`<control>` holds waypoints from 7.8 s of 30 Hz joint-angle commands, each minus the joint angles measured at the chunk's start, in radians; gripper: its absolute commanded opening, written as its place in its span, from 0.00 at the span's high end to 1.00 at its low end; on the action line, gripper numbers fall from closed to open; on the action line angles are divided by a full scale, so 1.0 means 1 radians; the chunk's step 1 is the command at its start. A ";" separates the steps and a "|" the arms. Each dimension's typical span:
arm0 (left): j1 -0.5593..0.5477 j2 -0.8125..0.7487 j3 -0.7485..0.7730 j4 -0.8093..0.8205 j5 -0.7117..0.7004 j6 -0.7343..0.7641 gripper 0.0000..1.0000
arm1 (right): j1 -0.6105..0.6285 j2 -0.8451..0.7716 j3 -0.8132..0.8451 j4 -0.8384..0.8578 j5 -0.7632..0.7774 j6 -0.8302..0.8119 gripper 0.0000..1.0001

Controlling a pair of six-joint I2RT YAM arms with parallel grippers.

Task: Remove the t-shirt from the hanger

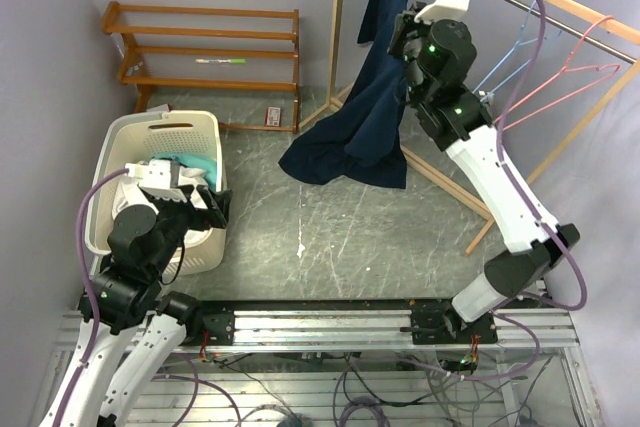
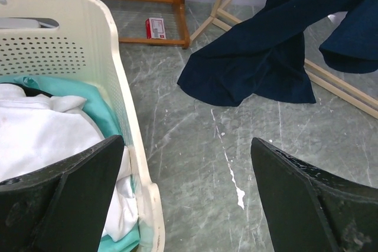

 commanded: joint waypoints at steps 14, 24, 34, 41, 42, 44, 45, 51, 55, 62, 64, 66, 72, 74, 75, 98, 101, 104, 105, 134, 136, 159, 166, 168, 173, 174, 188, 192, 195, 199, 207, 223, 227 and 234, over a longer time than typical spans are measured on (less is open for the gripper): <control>0.006 -0.032 -0.017 0.084 0.140 0.021 0.00 | 0.021 -0.499 -0.447 -0.248 -0.710 0.217 1.00; 0.006 -0.039 -0.020 0.237 0.438 0.064 0.00 | 0.022 -0.774 -0.556 -0.586 -0.884 0.176 1.00; 0.006 0.099 0.137 0.263 0.877 0.096 0.03 | 0.021 -0.958 -0.707 -0.678 -1.085 0.162 1.00; 0.006 0.158 0.195 0.321 1.034 0.077 0.02 | 0.021 -0.978 -0.777 -0.603 -1.264 0.187 1.00; 0.006 0.165 0.189 0.355 1.068 0.055 0.02 | 0.021 -0.983 -0.782 -0.590 -1.276 0.193 1.00; 0.006 0.181 0.172 0.403 1.097 0.019 0.03 | 0.021 -0.995 -0.790 -0.552 -1.311 0.215 1.00; 0.006 0.188 0.165 0.416 1.108 0.012 0.03 | 0.022 -1.001 -0.789 -0.536 -1.324 0.223 1.00; 0.006 0.225 0.082 0.566 1.153 -0.096 0.05 | 0.021 -1.017 -0.782 -0.448 -1.365 0.279 1.00; 0.006 0.240 0.064 0.646 1.145 -0.136 0.06 | 0.021 -1.015 -0.809 -0.382 -1.395 0.317 1.00; 0.003 0.294 0.117 0.615 1.166 -0.098 0.06 | 0.020 -1.022 -0.886 -0.265 -1.445 0.392 1.00; -0.004 0.309 0.107 0.661 1.179 -0.132 0.07 | 0.021 -1.022 -0.909 -0.249 -1.444 0.403 1.00; -0.021 0.326 0.093 0.683 1.177 -0.150 0.07 | 0.021 -1.021 -0.928 -0.222 -1.447 0.419 1.00; -0.182 0.418 0.133 0.431 1.094 0.059 0.14 | 0.021 -1.007 -0.943 -0.175 -1.449 0.441 1.00; -0.263 0.442 0.145 0.395 1.040 0.100 0.23 | 0.021 -1.004 -0.944 -0.176 -1.443 0.440 1.00; -0.298 0.453 0.154 0.372 1.010 0.125 0.34 | 0.021 -1.004 -0.943 -0.179 -1.437 0.437 1.00; -0.363 0.236 0.349 0.008 0.561 0.219 0.93 | 0.021 -1.055 -0.859 -0.545 -1.221 0.191 0.51; -0.363 0.249 0.387 -0.024 0.536 0.224 0.93 | 0.021 -1.058 -0.860 -0.549 -1.236 0.176 0.49; -0.363 0.261 0.422 -0.050 0.514 0.230 0.93 | 0.021 -1.077 -0.866 -0.533 -1.260 0.164 0.46; -0.363 0.262 0.433 -0.052 0.508 0.228 0.93 | 0.021 -1.085 -0.868 -0.527 -1.268 0.160 0.46; -0.363 0.230 0.521 -0.055 0.431 0.179 0.93 | 0.021 -1.120 -0.911 -0.608 -0.698 0.254 1.00; -0.363 0.219 0.526 -0.065 0.419 0.182 0.93 | 0.020 -1.127 -0.898 -0.660 -0.561 0.260 1.00; -0.362 0.098 0.619 -0.192 0.162 0.224 0.93 | 0.152 -1.125 -0.669 -1.120 0.107 0.564 1.00; -0.366 0.067 0.620 -0.215 0.133 0.224 0.93 | 0.280 -1.142 -0.647 -1.237 0.209 0.706 1.00; -0.367 0.065 0.639 -0.230 0.121 0.228 0.93 | 0.313 -1.148 -0.640 -1.271 0.229 0.744 1.00; -0.383 0.051 0.650 -0.224 0.130 0.211 0.93 | 0.343 -1.167 -0.650 -1.234 0.180 0.701 1.00; -0.386 0.055 0.638 -0.208 0.153 0.195 0.93 | 0.343 -1.179 -0.664 -1.137 0.076 0.605 1.00; -0.386 0.183 0.552 -0.184 0.451 0.173 0.93 | 0.340 -0.991 -0.616 -0.686 -0.860 0.136 0.35; -0.386 0.177 0.554 -0.192 0.456 0.166 0.93 | 0.341 -0.942 -0.591 -0.666 -0.902 0.073 0.34; -0.386 0.175 0.566 -0.191 0.449 0.163 0.93 | 0.341 -0.916 -0.629 -0.646 -0.955 0.064 0.34; -0.386 0.184 0.572 -0.187 0.448 0.163 0.93 | 0.340 -0.922 -0.714 -0.563 -1.021 0.102 0.44; -0.385 0.160 0.566 -0.184 0.423 0.159 0.93 | 0.341 -0.953 -0.736 -0.600 -0.789 0.182 1.00; -0.386 0.075 0.655 -0.237 0.297 0.148 0.93 | 0.341 -0.983 -0.682 -1.069 -0.089 0.460 1.00; -0.386 0.086 0.639 -0.233 0.307 0.138 0.93 | 0.342 -0.997 -0.725 -0.933 -0.332 0.328 1.00; -0.386 0.104 0.609 -0.206 0.354 0.124 0.93 | 0.341 -1.074 -0.702 -0.641 -0.894 0.174 0.27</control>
